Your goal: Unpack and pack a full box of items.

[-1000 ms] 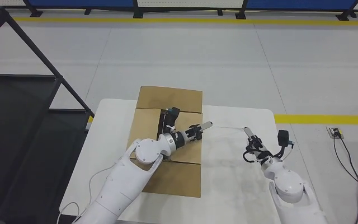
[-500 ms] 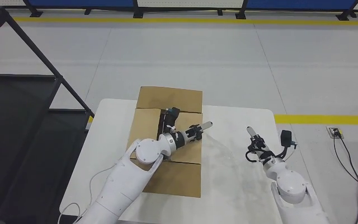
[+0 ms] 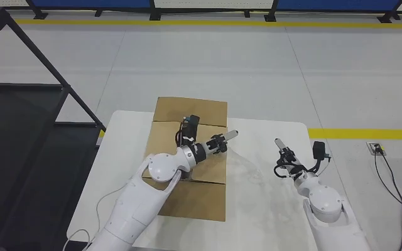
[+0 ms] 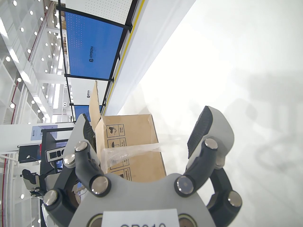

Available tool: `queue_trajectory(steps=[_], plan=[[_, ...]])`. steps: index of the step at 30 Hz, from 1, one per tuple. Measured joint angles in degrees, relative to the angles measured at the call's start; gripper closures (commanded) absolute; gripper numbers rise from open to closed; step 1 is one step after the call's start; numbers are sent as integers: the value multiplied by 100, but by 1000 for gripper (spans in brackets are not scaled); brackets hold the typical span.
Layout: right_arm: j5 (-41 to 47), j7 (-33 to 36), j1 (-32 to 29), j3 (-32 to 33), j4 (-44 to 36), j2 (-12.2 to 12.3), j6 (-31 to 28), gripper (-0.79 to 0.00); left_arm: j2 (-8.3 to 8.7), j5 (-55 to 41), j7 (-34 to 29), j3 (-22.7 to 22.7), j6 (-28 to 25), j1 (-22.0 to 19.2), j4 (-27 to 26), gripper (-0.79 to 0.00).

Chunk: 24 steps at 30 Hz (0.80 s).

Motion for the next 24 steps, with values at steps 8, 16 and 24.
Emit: queue_trajectory(steps=[8,16,24], plan=[[-165,112,258,-124,44,14,-50,-785,138,3,67,-590,-97,360,-771,-785],[-812,343,883,-393,55,49,-634,-785,479,391,-167,-1989,34,1445,-2513,-785],[-983,725,1338,-504,344,73,-982,-785,763,656,-734,-3581,269,2771,-3698,-785]])
